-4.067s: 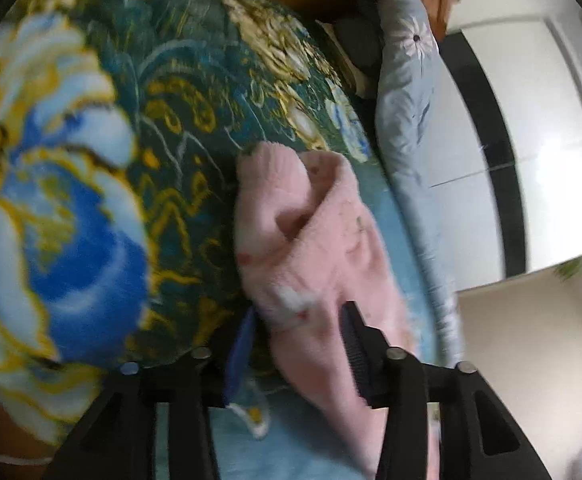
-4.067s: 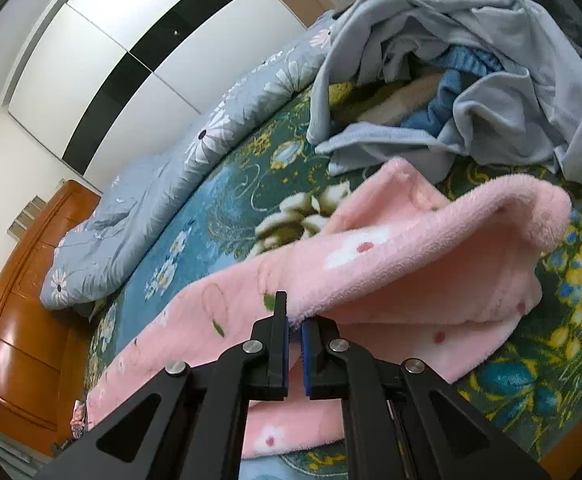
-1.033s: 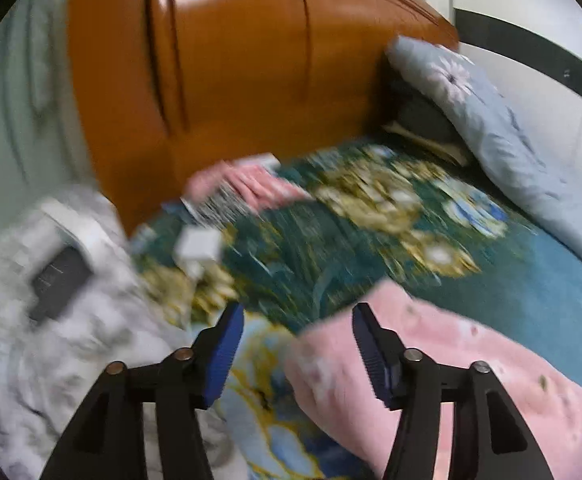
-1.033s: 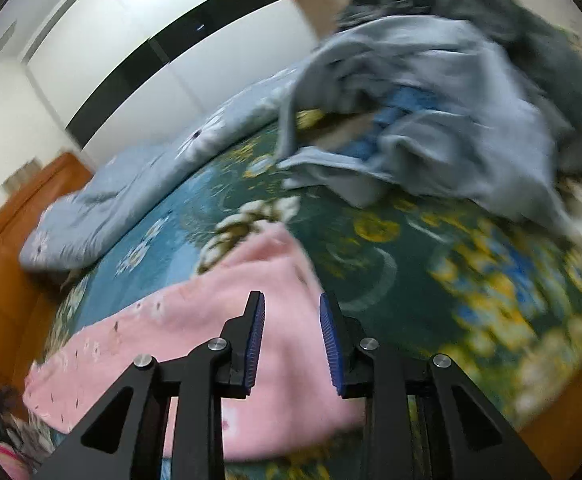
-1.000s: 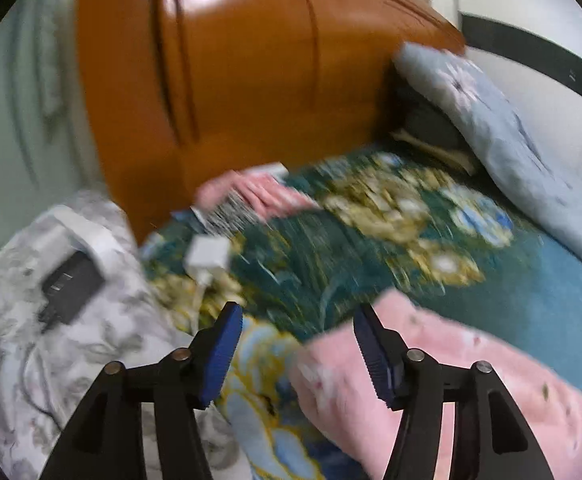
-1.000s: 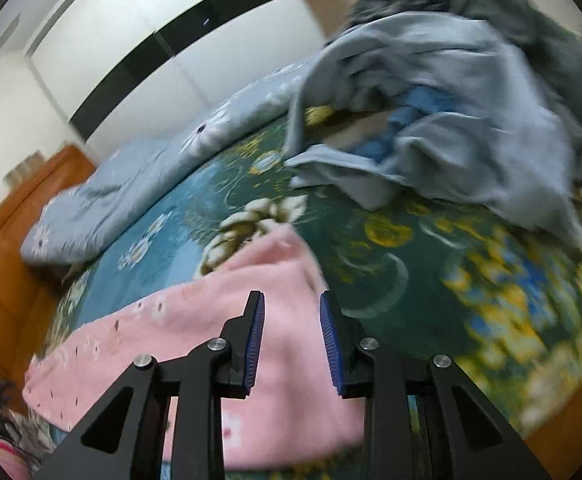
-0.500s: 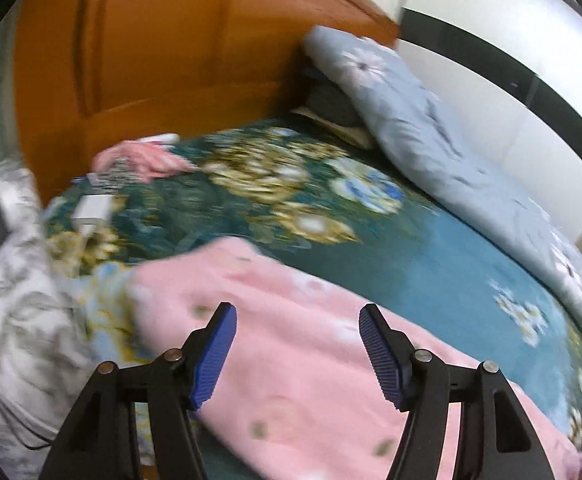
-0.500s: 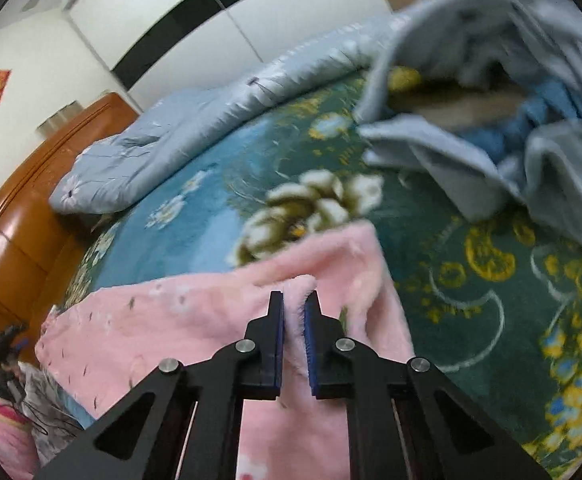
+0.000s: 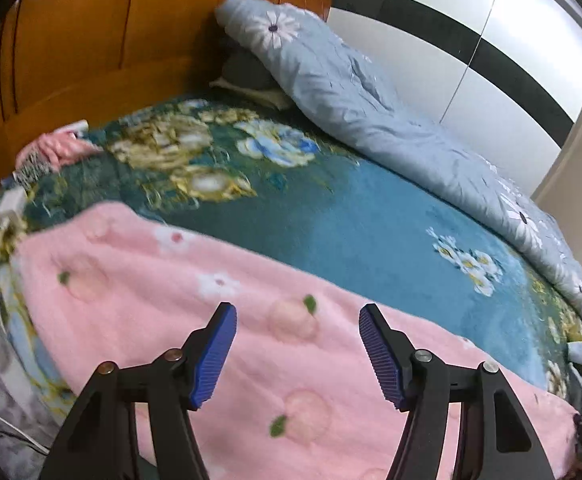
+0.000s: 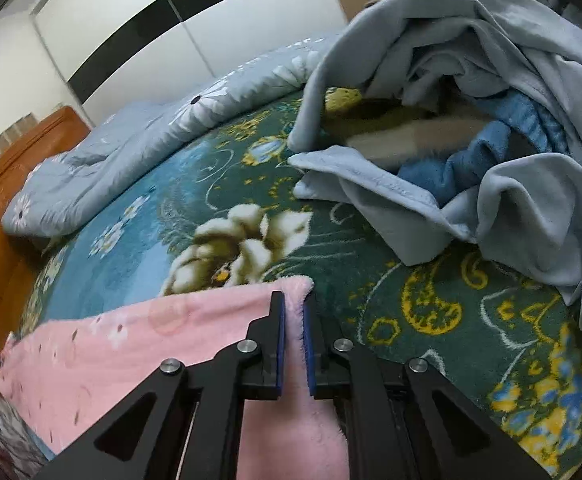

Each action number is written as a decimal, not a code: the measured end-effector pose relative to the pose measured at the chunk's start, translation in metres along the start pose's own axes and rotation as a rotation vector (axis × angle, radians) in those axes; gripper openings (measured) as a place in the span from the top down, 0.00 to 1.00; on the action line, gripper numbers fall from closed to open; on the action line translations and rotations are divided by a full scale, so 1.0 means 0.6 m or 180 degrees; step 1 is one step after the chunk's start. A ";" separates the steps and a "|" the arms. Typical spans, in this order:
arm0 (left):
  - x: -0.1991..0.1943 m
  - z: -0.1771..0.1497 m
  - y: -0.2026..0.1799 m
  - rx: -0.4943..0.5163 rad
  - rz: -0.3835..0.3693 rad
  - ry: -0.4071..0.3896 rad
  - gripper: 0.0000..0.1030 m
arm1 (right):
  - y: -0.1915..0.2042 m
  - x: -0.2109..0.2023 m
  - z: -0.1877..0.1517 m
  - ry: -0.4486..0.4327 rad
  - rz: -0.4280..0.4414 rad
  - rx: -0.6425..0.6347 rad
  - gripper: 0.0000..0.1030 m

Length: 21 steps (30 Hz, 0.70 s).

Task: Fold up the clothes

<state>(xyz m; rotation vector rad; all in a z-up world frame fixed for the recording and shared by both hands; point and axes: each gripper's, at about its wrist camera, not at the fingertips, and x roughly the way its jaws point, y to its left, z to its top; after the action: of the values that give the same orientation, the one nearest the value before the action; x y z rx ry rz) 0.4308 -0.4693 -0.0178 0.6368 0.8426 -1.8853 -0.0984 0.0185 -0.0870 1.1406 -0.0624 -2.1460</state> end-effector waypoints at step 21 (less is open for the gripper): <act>0.051 -0.198 -0.215 0.0631 -0.0941 0.0779 0.34 | -0.076 -0.080 -0.179 -0.0019 0.0805 0.1608 0.57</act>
<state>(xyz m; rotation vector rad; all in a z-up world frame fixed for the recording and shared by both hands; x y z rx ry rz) 0.3101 -0.3526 -0.0780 0.9202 0.9537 -2.2071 -0.0257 0.1101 -0.1346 1.3192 -0.7471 -1.9553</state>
